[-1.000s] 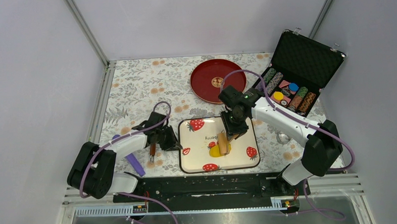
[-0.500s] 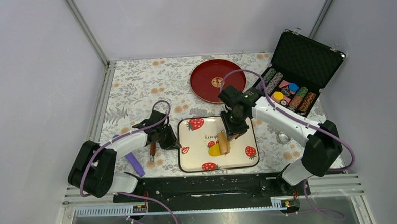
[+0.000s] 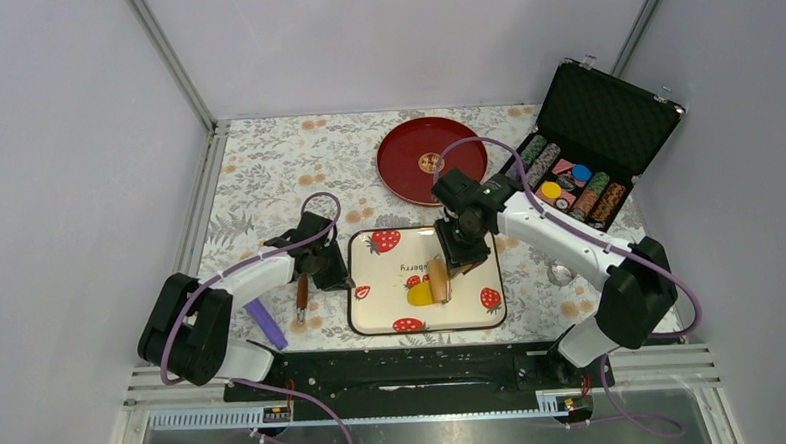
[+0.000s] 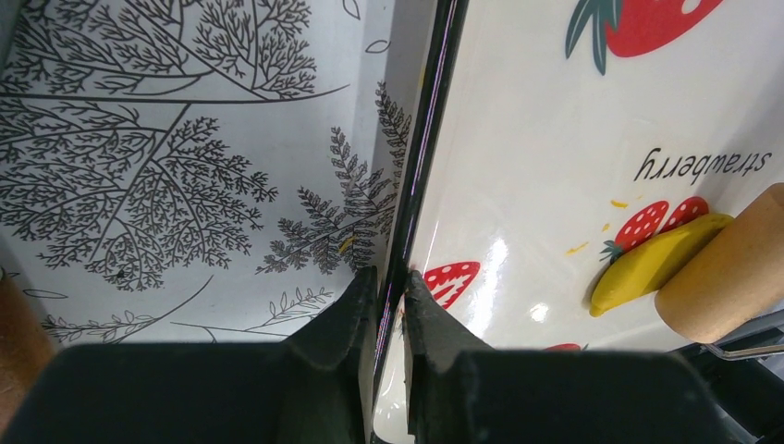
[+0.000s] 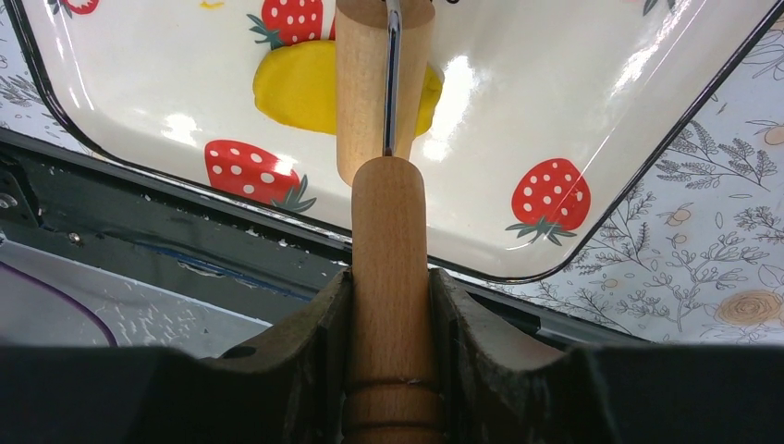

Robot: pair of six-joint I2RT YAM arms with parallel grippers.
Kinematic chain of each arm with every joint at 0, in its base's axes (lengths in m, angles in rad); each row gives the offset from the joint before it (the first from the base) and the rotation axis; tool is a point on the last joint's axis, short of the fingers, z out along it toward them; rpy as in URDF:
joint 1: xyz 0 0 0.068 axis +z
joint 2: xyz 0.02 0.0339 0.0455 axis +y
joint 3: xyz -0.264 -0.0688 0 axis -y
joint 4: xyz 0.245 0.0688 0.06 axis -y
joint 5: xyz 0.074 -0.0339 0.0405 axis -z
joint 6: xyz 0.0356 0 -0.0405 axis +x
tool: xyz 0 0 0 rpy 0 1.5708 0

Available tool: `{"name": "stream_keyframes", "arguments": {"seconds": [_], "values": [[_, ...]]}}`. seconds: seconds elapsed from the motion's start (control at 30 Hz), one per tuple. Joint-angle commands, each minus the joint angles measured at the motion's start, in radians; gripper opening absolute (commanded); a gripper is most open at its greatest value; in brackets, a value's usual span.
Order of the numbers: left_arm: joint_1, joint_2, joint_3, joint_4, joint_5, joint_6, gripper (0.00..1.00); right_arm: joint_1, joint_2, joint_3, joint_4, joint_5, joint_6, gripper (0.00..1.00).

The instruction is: Roll out the dumpling wrappers from the dough

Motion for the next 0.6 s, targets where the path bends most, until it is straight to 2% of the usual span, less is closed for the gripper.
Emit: {"name": "stream_keyframes", "arguments": {"seconds": [0.0, 0.17, 0.57], "values": [[0.028, 0.012, 0.003, -0.076, -0.21, 0.04, 0.0, -0.029, 0.073, -0.064, -0.135, 0.189, -0.036, 0.0], [0.031, 0.006, 0.007, -0.108, -0.265, 0.033, 0.0, -0.066, 0.072, -0.07, -0.155, 0.216, -0.032, 0.0], [0.034, 0.015, 0.012, -0.124, -0.288, 0.032, 0.0, -0.099, 0.063, -0.107, -0.158, 0.236, -0.044, 0.0]]}}
